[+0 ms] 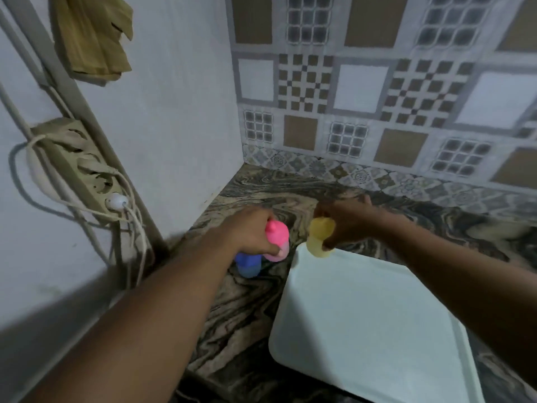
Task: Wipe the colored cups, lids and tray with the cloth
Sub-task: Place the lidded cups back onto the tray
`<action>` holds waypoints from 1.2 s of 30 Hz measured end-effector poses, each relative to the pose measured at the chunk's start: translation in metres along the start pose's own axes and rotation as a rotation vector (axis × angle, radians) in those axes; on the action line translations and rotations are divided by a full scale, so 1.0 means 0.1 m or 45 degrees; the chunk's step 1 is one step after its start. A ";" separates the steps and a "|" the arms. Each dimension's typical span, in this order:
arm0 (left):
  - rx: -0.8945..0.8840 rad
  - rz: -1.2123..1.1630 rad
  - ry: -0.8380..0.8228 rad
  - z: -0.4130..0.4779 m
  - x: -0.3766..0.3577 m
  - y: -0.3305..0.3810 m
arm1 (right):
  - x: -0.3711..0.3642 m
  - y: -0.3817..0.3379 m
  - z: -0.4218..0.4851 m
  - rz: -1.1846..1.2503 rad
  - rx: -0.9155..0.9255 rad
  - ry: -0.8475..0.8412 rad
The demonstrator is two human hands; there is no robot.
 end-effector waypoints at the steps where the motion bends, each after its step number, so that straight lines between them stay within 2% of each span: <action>1: -0.054 0.026 -0.027 0.13 -0.10 0.08 | -0.07 0.12 -0.03 0.009 -0.042 -0.011; 6: -0.221 0.070 -0.158 0.65 -0.53 0.37 | -0.46 0.56 -0.14 0.021 -0.230 -0.050; 11: -0.319 0.096 -0.192 0.95 -0.76 0.48 | -0.69 0.73 -0.14 0.026 -0.327 -0.075; 20: -0.381 0.134 -0.251 1.10 -1.00 0.47 | -0.97 0.75 -0.08 0.092 -0.386 -0.022; 24: -0.334 0.092 -0.290 1.09 -0.93 0.44 | -0.95 0.74 -0.08 0.118 -0.400 -0.098; 26: -0.319 0.107 -0.282 1.06 -0.79 0.42 | -0.79 0.76 -0.02 0.173 -0.389 -0.082; 30: -0.213 0.115 -0.189 0.98 -0.36 0.23 | -0.33 0.62 0.26 0.275 -0.267 0.088; 34: -0.076 -0.005 -0.008 0.77 -0.09 -0.21 | -0.17 0.11 0.55 0.274 -0.089 0.153; 36: -0.008 -0.049 -0.012 0.58 -0.11 -0.42 | -0.26 -0.20 0.64 0.254 -0.028 0.133</action>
Point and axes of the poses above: each hand's wrist, its own z-axis towards the middle knuckle, its own x-axis out of the back of the hand, y = z × x, the point moved 4 cm from there along z, towards the middle knuckle, and after that the axes turned 11 degrees about -x, right-handed, at the moved point
